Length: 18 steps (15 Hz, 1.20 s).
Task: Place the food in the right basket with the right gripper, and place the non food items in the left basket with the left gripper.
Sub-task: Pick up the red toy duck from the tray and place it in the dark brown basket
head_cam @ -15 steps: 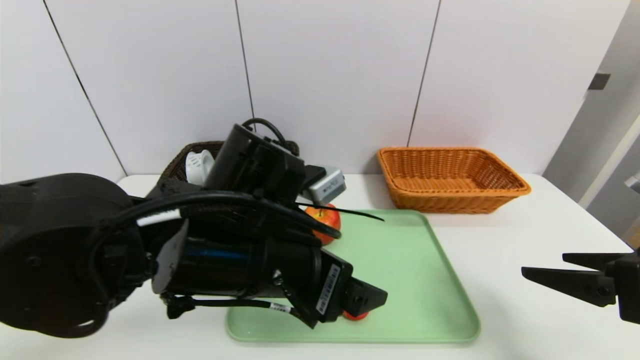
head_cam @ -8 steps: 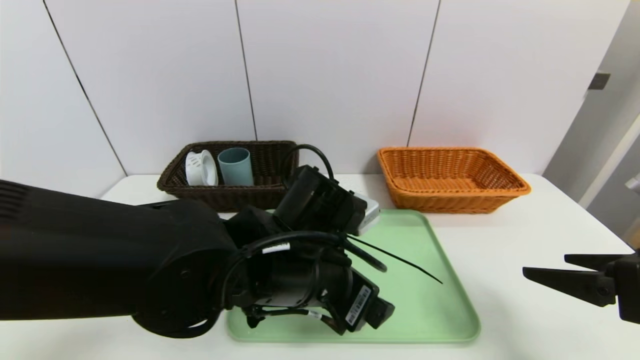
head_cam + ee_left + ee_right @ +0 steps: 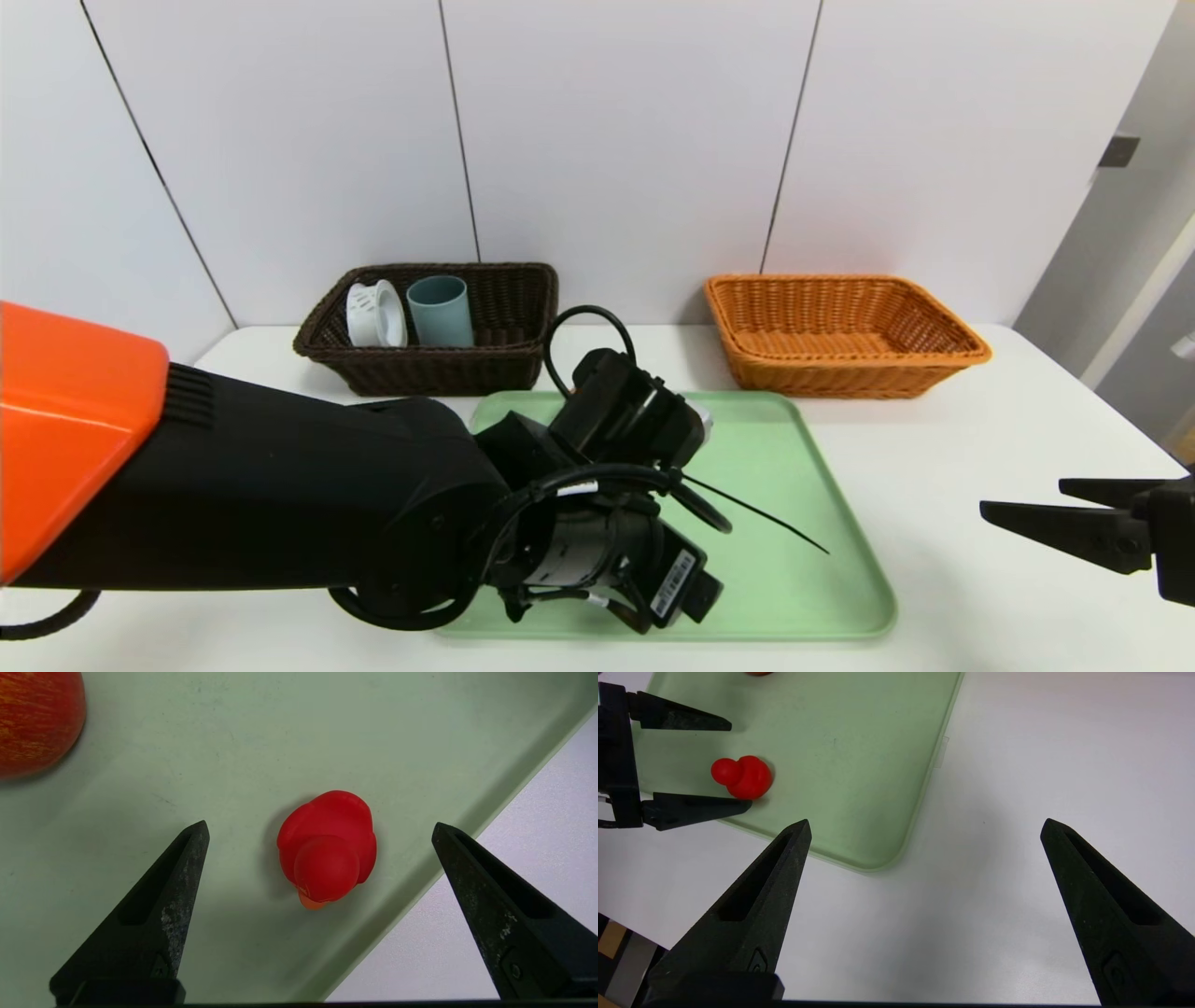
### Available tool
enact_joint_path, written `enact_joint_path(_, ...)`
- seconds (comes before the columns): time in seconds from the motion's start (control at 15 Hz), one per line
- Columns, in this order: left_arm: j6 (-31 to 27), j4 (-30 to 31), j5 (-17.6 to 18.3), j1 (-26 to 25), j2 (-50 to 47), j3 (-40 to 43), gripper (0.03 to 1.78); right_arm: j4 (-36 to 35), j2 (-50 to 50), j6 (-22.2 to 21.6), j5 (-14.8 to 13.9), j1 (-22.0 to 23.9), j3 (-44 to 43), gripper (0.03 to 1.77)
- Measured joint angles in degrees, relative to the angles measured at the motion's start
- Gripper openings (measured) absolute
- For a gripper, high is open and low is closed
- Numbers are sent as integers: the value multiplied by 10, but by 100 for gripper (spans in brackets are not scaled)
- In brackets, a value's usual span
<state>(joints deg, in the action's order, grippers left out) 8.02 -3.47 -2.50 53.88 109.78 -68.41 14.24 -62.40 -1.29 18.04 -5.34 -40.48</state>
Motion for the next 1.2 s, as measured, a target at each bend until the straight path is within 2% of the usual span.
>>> enact_joint_path(0.4,2,1,-34,6,19,0,169,0,0,0,0,0,0,170)
enact_joint_path(0.93,3,13,-38,7,33,2,166,0,1,0,0,4,0,170)
enact_joint_path(1.0,3,13,-38,7,34,3,145,0,1,0,0,4,0,170)
enact_joint_path(1.2,10,13,-37,8,34,3,102,-1,1,1,0,4,-2,170)
